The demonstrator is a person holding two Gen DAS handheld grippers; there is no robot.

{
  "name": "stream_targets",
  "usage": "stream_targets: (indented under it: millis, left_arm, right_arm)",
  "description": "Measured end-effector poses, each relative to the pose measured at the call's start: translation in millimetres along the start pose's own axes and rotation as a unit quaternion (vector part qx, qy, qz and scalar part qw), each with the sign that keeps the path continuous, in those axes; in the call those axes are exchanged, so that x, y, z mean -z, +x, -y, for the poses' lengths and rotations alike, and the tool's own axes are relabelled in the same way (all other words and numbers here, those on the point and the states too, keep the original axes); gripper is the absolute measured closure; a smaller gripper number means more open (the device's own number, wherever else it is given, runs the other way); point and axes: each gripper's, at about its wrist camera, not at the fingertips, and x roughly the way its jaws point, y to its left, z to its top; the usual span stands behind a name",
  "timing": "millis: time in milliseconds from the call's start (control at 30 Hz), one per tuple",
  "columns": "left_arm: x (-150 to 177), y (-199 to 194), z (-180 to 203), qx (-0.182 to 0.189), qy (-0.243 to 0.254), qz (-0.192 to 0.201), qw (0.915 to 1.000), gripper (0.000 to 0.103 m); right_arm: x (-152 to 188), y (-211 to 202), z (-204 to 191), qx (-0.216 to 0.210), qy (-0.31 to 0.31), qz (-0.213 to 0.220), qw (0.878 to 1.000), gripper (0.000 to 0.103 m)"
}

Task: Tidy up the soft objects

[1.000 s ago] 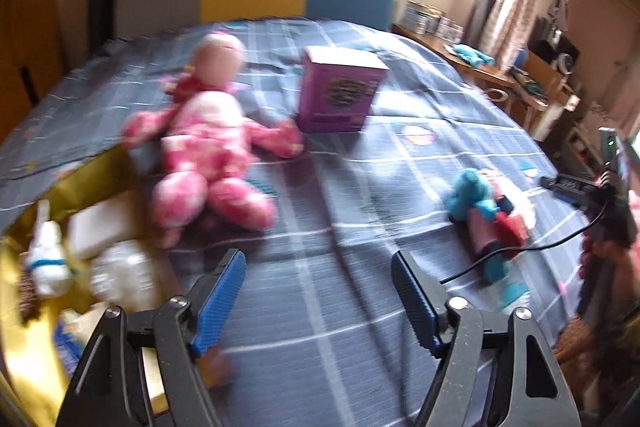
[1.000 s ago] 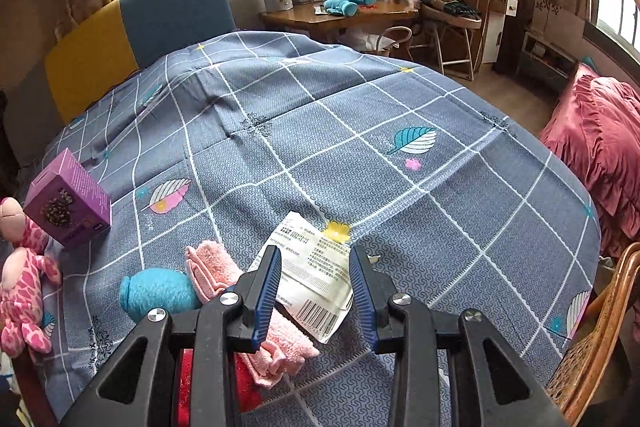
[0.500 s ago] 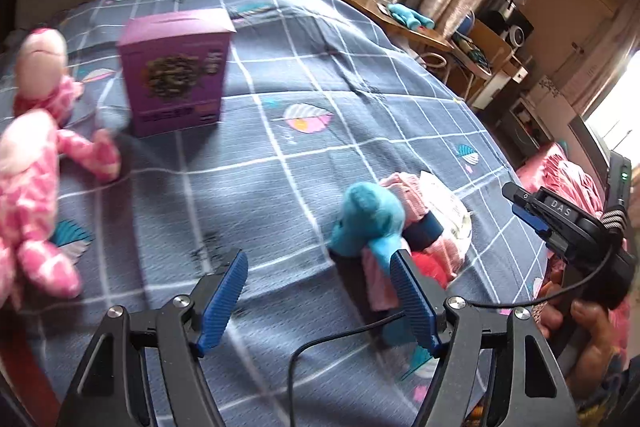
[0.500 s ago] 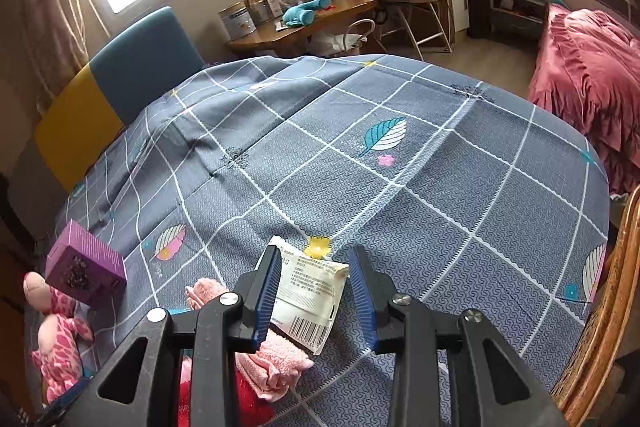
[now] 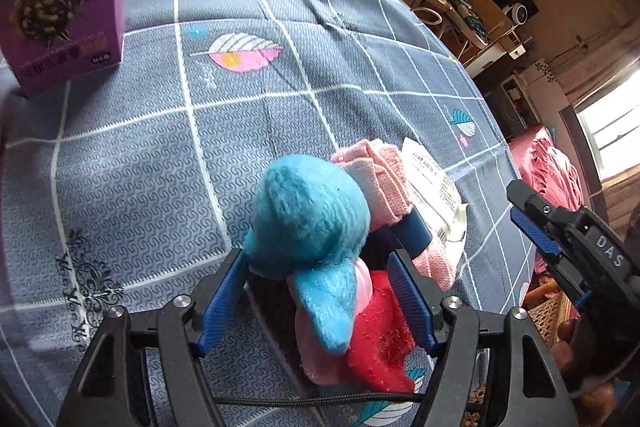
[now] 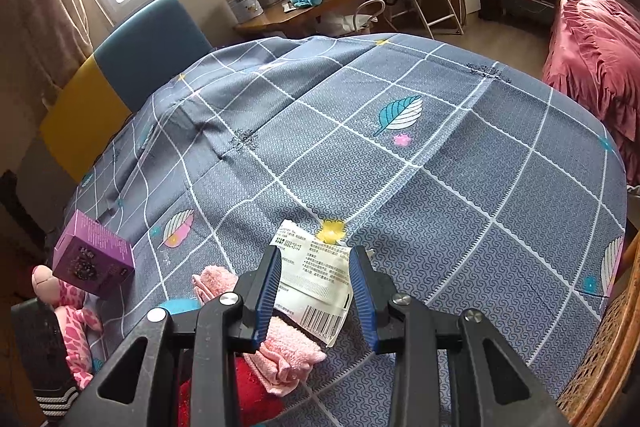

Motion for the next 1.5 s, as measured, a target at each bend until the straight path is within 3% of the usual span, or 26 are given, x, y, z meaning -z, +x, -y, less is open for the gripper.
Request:
stream_targets:
  millis: [67,133,267,467,567,733,967,1067,1133,1200,1300,1400,1500]
  left_arm:
    - [4,7,-1,-0.016,0.002,-0.002,0.9999,0.059]
    - [8,1,-6,0.000,0.002,0.010,0.9999,0.061]
    - [20,-32,-35,0.020,-0.024,0.037,0.9988,0.061]
    - [35,-88,-91,-0.036,-0.068,0.078,0.9940,0.061]
    - [46,-107,-116,-0.049,-0.092,0.069,0.9921,0.061]
    - [71,-105,-148,-0.095,-0.107,0.043,0.9888,0.061]
    - [85,-99,-157,-0.075,-0.121,0.057,0.9882,0.056]
    - [85,-99,-155,-0.070,-0.125,0.065,0.9876,0.056]
    - [85,-100,-156,-0.064,-0.127,0.066,0.9876,0.056]
    - [86,-99,-157,-0.061,-0.127,0.069,0.9876,0.056]
    - [86,-99,-157,-0.058,-0.127,0.068,0.9879,0.056]
    - [86,-100,-159,-0.053,-0.126,0.068,0.9882,0.056]
    - [87,-100,-161,-0.049,-0.129,0.070,0.9880,0.056]
  right_arm:
    - [0,0,0,0.001,0.000,0.000,1.000,0.068]
    - [0,1,0,0.001,0.000,-0.001,1.000,0.068]
    - [2,2,-4,-0.003,-0.010,-0.005,1.000,0.068]
    - [7,9,-16,-0.011,-0.040,-0.027,0.999,0.068]
    - [8,11,-14,-0.020,-0.028,-0.034,0.999,0.068]
    - [3,7,3,-0.014,0.023,-0.027,0.999,0.068]
    - [8,39,2,-0.015,0.066,-0.114,0.991,0.062]
    - [4,46,4,0.012,0.085,-0.114,0.990,0.051]
    - [-1,49,3,0.009,0.085,-0.114,0.990,0.049]
    - [-7,52,-5,0.023,0.056,-0.118,0.991,0.049]
    - [-19,53,-35,0.045,-0.096,-0.123,0.987,0.048]
    - [-19,57,-61,0.043,-0.252,-0.139,0.957,0.044]
    - [-10,63,-75,0.020,-0.341,-0.170,0.924,0.032]
